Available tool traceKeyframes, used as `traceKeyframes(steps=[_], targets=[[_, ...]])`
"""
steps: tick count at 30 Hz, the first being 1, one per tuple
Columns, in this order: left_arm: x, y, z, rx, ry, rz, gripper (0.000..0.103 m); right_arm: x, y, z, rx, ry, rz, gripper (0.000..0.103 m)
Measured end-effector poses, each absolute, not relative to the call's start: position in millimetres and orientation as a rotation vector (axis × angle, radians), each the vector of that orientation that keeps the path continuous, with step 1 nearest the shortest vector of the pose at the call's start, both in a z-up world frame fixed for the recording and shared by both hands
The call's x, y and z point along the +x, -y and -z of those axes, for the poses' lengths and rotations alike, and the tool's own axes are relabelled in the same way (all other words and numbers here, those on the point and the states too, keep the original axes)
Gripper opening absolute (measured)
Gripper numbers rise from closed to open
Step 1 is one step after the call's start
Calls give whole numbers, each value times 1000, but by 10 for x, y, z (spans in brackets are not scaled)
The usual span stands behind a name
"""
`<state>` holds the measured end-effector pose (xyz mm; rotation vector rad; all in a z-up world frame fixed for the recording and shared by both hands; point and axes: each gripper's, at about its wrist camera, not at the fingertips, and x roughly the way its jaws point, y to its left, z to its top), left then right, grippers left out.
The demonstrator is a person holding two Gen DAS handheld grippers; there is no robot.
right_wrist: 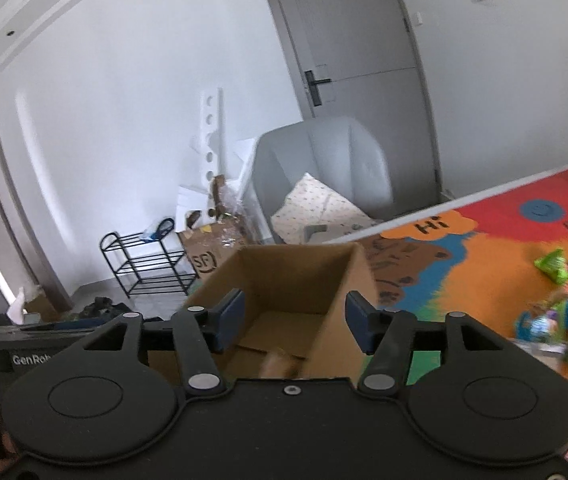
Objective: Organize snacks
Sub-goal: 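Carry both snacks to the cardboard box and open both tools to drop them, then move the right tool back to the pile and grasp the pink bun packet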
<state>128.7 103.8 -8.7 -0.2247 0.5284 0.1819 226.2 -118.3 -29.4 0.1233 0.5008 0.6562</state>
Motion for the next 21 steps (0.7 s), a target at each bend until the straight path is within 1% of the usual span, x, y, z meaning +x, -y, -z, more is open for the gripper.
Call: traceKeyframes(steps=[3,6,11,16,21], targets=[[1273,-961,88,-223,-525,-176,98,2212,1312,297,111,-502,-624,63],[1263,-861,71,-213,-525,-153,98,2161,1470,302,113,-504,-599,67],[1235,-642,44,-185,-520,-111,99,2127,1708,322,126,-519,-559,68],[1258,-443,67,-177,-531,-87,99,2071,1950,326,139,-520,-522,75],[1285,-223,74,-167,-539,-46,99,2019,2228,360,151,-529,-475,78]])
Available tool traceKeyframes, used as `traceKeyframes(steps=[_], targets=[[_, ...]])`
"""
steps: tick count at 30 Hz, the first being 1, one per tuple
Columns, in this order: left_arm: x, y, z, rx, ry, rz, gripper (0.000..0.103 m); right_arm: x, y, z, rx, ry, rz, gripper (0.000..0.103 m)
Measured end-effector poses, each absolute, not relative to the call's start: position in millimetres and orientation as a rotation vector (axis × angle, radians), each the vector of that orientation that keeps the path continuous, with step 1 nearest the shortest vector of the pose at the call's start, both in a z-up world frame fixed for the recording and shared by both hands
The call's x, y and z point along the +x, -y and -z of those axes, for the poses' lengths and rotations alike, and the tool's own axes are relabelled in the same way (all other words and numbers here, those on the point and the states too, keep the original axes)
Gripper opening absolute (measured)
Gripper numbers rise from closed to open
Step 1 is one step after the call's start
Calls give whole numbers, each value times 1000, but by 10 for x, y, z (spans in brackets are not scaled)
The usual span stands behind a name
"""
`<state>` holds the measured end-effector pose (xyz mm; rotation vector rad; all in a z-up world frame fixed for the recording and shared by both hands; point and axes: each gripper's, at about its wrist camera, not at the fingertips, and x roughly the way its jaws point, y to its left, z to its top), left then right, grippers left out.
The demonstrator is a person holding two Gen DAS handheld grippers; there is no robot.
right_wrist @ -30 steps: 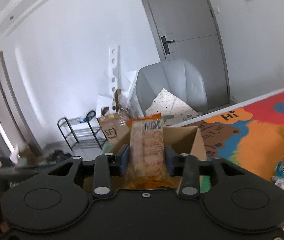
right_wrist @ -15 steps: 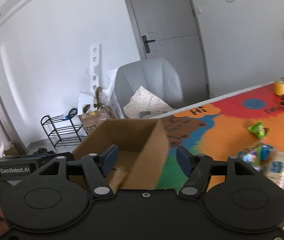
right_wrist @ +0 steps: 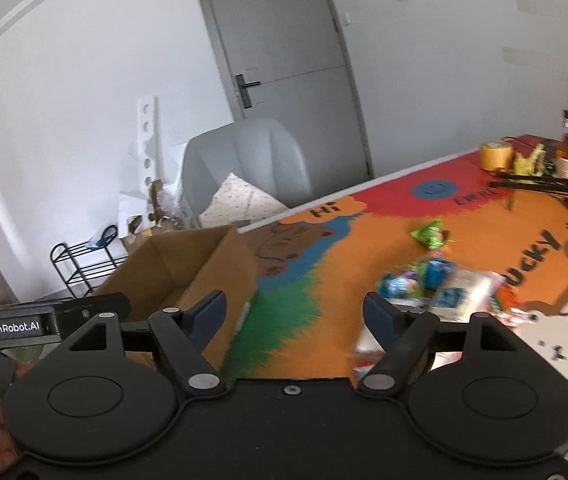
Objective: Organize snacks
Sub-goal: 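Move the right tool back to the pile and grasp the pink bun packet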
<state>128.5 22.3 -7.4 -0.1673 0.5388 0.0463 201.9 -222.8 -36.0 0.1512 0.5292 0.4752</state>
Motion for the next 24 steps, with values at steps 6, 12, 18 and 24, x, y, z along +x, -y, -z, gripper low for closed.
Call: traceKeyframes(steps=[6,12,18,24], targets=[[1330,38,114,-163,-551,0,99,1992,2502,438,162,-555,-423,80],[1384,270,166,-159,-574,40,99,1943,2714,543,174,-573,-390,80],[1437,496,264,-148,-604,90,98,1932,2887,684,204,-600,-368,80],[1492,598,376,-146,-625,107,97,1957,2950,832,211,-632,-366,79]])
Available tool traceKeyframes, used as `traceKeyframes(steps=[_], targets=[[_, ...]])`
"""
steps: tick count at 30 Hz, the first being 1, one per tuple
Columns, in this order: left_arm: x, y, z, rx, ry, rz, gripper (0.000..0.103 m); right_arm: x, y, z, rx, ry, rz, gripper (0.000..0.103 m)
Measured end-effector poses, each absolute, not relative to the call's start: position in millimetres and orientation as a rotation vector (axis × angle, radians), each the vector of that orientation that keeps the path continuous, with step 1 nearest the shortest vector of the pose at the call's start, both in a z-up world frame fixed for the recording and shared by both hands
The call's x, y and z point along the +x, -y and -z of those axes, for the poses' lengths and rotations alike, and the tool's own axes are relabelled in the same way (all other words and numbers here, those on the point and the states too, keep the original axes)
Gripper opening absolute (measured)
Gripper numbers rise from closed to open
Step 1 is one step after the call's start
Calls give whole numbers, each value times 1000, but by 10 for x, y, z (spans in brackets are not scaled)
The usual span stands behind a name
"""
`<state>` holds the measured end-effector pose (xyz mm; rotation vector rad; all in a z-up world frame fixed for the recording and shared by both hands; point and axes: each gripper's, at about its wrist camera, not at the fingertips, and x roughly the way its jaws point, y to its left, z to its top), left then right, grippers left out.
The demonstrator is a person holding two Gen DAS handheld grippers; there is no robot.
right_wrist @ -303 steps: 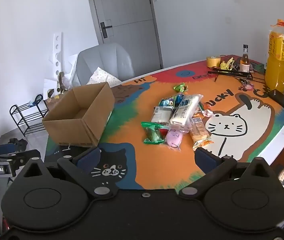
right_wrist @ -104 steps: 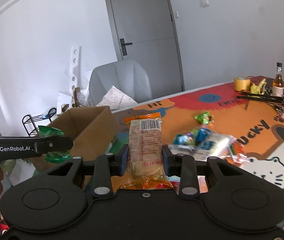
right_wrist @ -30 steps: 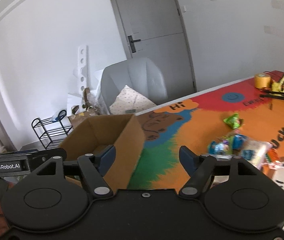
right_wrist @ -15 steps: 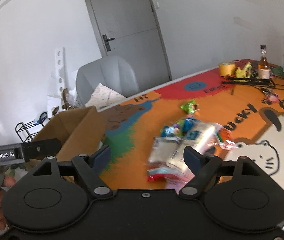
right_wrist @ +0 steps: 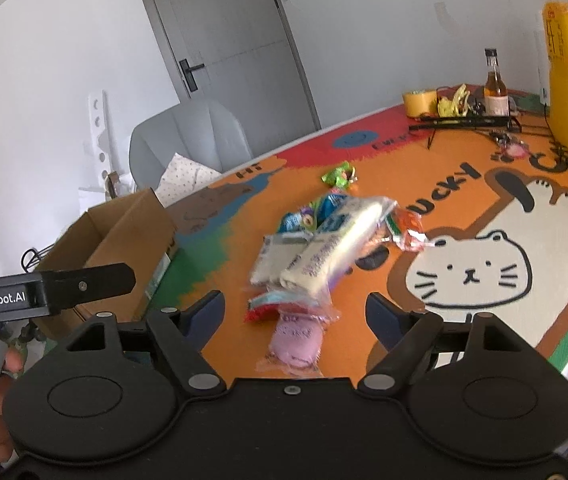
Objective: Organize snacks
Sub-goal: 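Move the right tool back to the pile and grasp the pink bun packet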
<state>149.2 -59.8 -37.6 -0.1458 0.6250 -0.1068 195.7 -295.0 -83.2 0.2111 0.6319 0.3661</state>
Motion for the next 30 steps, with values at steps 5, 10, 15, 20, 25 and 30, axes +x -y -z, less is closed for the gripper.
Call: traceKeyframes(steps=[5,10,15,20,25,30], targets=[[1552,630,474,-148,-659,117,88,2014,2946,937,220,-659,-364,78],[1643,633,578,-155,-691,121,76,2081,2887,1053,215,-687,-373,72],[1747,629,682,-160,-717,123,70,2168,2800,1174,208,-722,-382,69],[1848,667,772,-157,-738,128,69,2238,2741,1284,197,-745,-387,66],[1935,736,845,-155,-752,142,69,2229,2720,1303,144,-725,-372,48],[2017,813,891,-153,-755,153,69,2250,2847,1300,159,-728,-367,33]])
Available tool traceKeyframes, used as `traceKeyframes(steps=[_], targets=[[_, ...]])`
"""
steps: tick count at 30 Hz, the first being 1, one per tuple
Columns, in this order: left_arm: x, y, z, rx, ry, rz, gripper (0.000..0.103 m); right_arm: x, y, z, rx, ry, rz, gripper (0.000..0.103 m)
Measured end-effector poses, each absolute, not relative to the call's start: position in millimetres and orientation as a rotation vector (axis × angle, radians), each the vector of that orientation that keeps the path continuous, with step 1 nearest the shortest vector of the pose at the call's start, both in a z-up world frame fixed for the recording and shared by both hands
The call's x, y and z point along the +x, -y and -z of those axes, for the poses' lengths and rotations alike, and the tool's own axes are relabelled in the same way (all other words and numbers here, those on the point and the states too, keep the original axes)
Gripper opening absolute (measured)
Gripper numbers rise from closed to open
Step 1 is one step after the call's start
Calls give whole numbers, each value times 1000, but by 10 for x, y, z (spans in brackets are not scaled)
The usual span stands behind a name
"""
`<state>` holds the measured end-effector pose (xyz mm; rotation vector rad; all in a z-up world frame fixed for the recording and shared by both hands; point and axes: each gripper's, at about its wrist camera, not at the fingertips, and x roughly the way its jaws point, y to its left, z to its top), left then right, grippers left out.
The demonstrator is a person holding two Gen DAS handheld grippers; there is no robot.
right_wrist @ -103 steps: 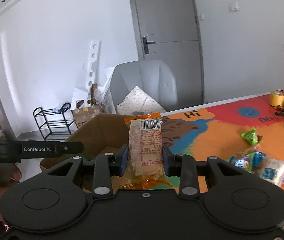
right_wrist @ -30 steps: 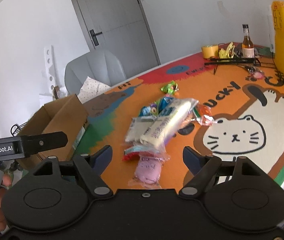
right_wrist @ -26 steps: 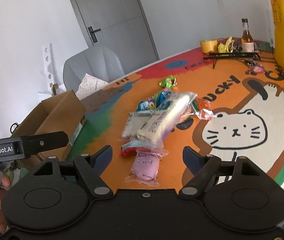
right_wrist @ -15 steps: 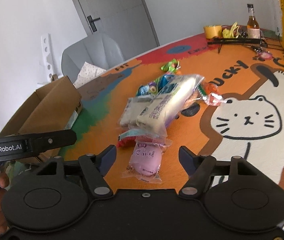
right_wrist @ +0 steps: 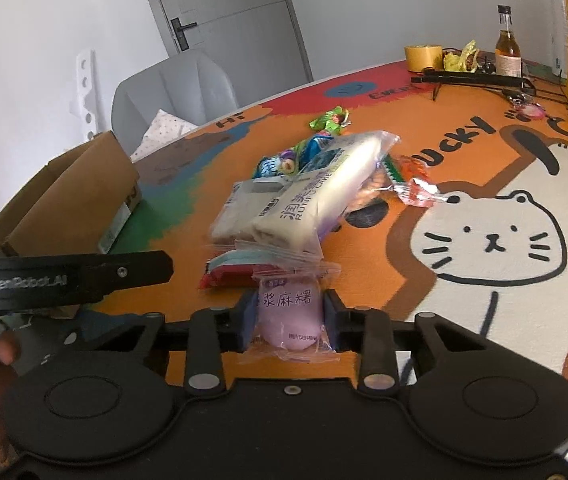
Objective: Organize snacks
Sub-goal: 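Move the right tool back to the pile and grasp the pink bun packet, then grasp the red-and-white snack bar with the left tool while the right tool holds the pink bun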
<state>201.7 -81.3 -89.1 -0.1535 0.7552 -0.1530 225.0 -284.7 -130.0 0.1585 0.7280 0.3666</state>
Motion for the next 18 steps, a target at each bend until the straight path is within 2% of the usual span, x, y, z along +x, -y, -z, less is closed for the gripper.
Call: traceKeyframes(steps=[18], targets=[[2263,1175,1104,-100,-769,215,73,2236,3198,1300,169,-719,-265,32]])
